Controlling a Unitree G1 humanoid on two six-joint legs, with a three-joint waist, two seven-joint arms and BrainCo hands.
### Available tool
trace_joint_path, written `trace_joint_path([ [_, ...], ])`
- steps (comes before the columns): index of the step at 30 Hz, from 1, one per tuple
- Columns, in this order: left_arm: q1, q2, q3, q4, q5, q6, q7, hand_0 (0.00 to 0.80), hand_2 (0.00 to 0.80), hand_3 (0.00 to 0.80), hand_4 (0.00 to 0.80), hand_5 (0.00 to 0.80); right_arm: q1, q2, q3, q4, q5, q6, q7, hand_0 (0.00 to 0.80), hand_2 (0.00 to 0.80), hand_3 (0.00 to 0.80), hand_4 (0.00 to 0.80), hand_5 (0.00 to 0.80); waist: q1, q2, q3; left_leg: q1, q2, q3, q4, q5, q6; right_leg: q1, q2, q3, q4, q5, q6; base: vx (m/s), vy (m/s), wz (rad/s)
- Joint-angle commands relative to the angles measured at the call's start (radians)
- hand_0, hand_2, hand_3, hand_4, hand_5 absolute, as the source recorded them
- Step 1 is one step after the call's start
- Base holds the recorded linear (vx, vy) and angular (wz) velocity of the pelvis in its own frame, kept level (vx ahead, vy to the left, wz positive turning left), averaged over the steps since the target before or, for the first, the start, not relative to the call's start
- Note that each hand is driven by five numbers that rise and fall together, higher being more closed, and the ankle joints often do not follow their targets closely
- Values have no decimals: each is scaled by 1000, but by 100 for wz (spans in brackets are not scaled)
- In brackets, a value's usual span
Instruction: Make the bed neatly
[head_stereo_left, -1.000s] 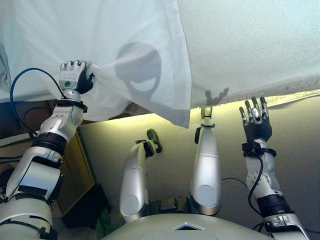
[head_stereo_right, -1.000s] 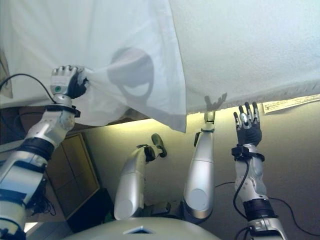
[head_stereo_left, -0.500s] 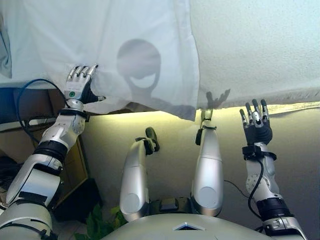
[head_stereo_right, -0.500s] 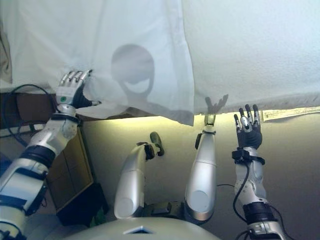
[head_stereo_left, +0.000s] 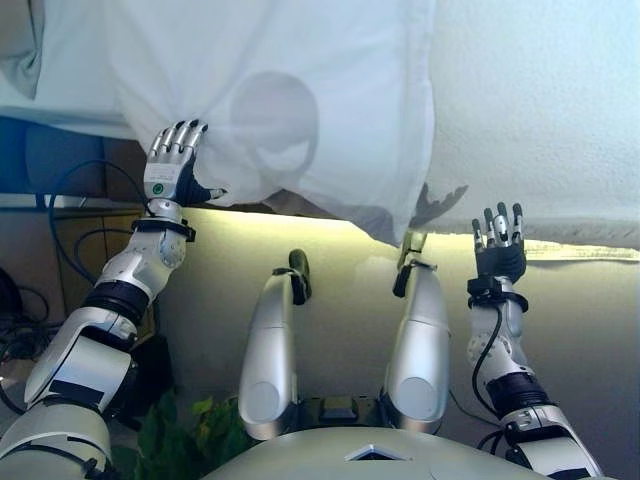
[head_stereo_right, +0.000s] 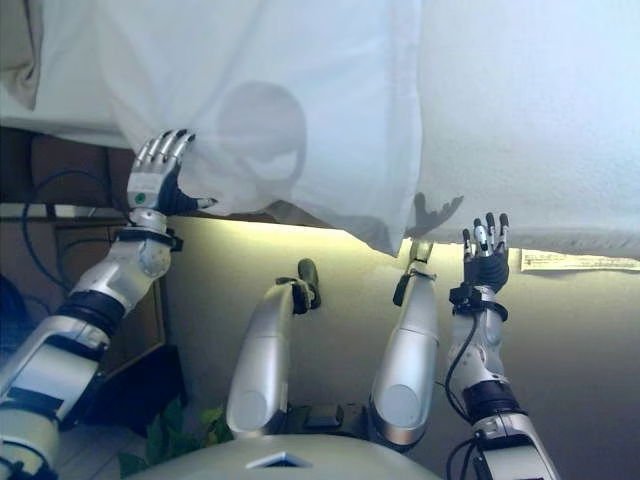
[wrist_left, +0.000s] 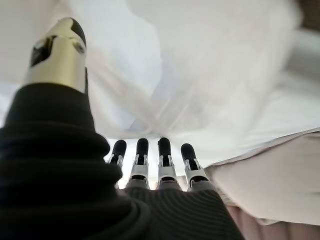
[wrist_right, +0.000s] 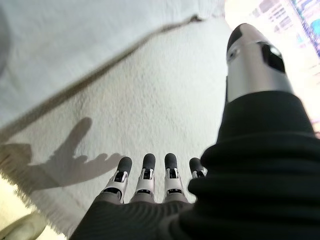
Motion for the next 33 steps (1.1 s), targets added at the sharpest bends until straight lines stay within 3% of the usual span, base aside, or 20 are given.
trace_joint_path([
  [1,41,44,48,22,-81,5,45,0,0,0,0,0,6,12,-12,-30,21,-73,27,0,0,0,0,0,51,-42,0,58,-38,-2,-178,115,6,109,-41,29,-19,3,24,79,-61,7],
  [6,98,12,117,11,-198,-65,27,0,0,0,0,0,5,38,-13,5,21,-90,45,0,0,0,0,0,79,-50,-1,133,-36,-20,-239,135,4,191,-44,-4,-74,12,33,74,-62,14],
  [13,202,-49,169,-73,-308,-175,-16,0,0,0,0,0,27,61,-19,25,-7,-88,24,0,0,0,0,0,109,-62,-64,237,-27,-52,-352,170,-8,304,-25,-53,-194,28,39,87,-68,10],
  [19,317,-105,210,-166,-481,-244,-220,0,0,0,0,0,77,74,-36,40,-80,-28,-7,0,0,0,0,0,114,-76,-158,366,4,-40,-478,206,-25,436,13,-88,-305,36,37,130,-43,-2],
  [21,377,-108,274,-196,-548,-268,-300,0,0,0,0,0,121,66,-60,48,-98,17,35,0,0,0,0,0,109,-84,-188,413,27,-13,-541,228,-35,469,39,-84,-343,40,38,108,10,-11],
  [26,525,-134,370,-336,-715,-253,-392,0,0,0,0,0,255,58,-108,32,-173,118,113,0,0,0,0,0,88,-125,-258,512,69,39,-696,292,-56,553,97,-99,-443,36,43,80,-42,-20],
  [33,605,-186,429,-415,-856,-203,-529,0,0,0,0,0,305,77,-119,66,-159,129,110,0,0,0,0,0,116,-143,-365,571,87,38,-806,351,-81,637,129,-158,-503,21,38,95,-59,3],
])
